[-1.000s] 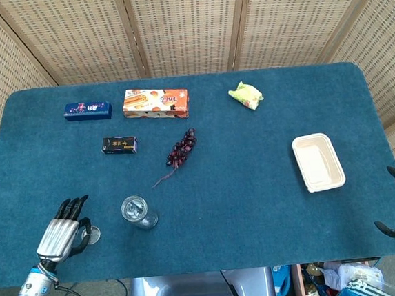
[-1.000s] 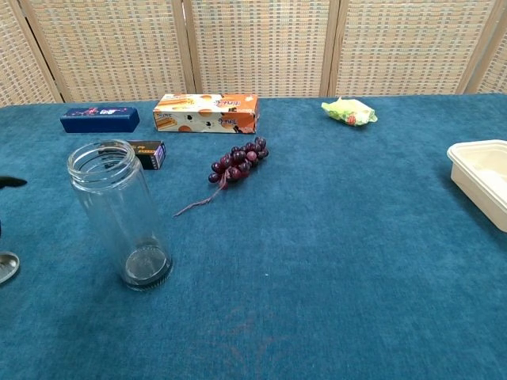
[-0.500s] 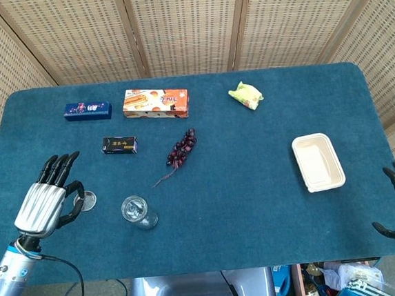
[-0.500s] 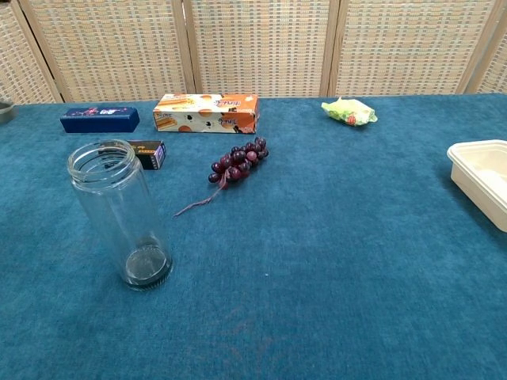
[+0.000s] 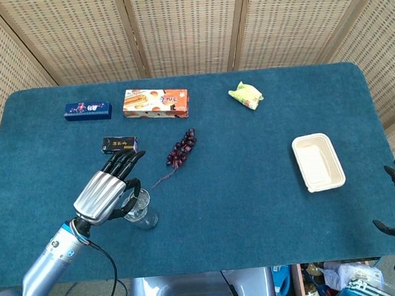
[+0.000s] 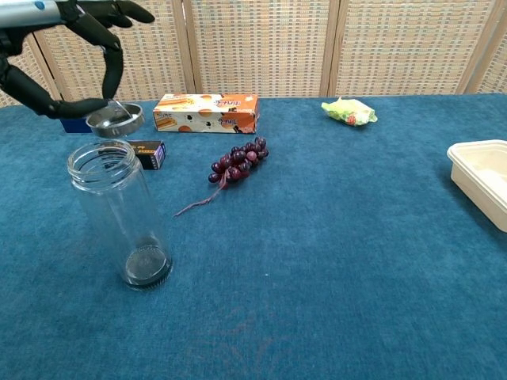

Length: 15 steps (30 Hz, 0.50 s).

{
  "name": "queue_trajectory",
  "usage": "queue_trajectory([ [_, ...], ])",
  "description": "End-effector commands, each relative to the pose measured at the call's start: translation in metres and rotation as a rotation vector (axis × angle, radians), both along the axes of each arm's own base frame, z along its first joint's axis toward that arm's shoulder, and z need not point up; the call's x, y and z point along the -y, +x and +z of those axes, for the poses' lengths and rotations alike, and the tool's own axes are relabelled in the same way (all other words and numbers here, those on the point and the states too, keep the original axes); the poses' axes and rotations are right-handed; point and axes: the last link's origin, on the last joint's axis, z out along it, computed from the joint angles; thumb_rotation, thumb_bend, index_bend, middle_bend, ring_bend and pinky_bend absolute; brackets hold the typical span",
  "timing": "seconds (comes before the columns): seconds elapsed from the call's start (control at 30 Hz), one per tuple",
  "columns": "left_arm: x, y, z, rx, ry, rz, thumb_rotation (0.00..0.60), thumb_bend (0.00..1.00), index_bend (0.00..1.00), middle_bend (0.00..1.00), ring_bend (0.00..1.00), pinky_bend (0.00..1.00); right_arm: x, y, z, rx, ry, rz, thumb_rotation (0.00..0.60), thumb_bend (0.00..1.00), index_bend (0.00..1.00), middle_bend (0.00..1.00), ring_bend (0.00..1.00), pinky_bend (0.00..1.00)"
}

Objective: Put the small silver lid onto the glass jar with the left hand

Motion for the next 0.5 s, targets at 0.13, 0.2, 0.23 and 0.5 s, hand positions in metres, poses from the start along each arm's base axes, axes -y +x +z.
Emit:
queue_trajectory([
  [0.13, 0.001, -0.006, -0.008, 0.023, -0.029, 0.024, 0.6, 0.43, 0.59, 0.0, 0.0, 0.0, 0.0, 0.0, 0.002, -0.002, -0.015, -0.002, 0.6, 0.0, 0.0, 0.0, 0.0, 0.0],
  [0.2, 0.002, -0.008, -0.009, 0.03, -0.034, 0.024, 0.6, 0.43, 0.59, 0.0, 0.0, 0.0, 0.0, 0.0, 0.002, -0.003, -0.017, -0.003, 0.6, 0.0, 0.0, 0.0, 0.0, 0.0],
  [0.23, 0.003, -0.01, -0.009, 0.034, -0.035, 0.025, 0.6, 0.43, 0.59, 0.0, 0.0, 0.0, 0.0, -0.001, 0.002, -0.001, -0.016, -0.004, 0.6, 0.0, 0.0, 0.0, 0.0, 0.0],
  [0.5, 0.003, -0.019, -0.009, 0.042, -0.034, 0.04, 0.6, 0.43, 0.59, 0.0, 0.0, 0.0, 0.0, -0.001, 0.002, -0.004, -0.018, -0.006, 0.6, 0.0, 0.0, 0.0, 0.0, 0.0],
])
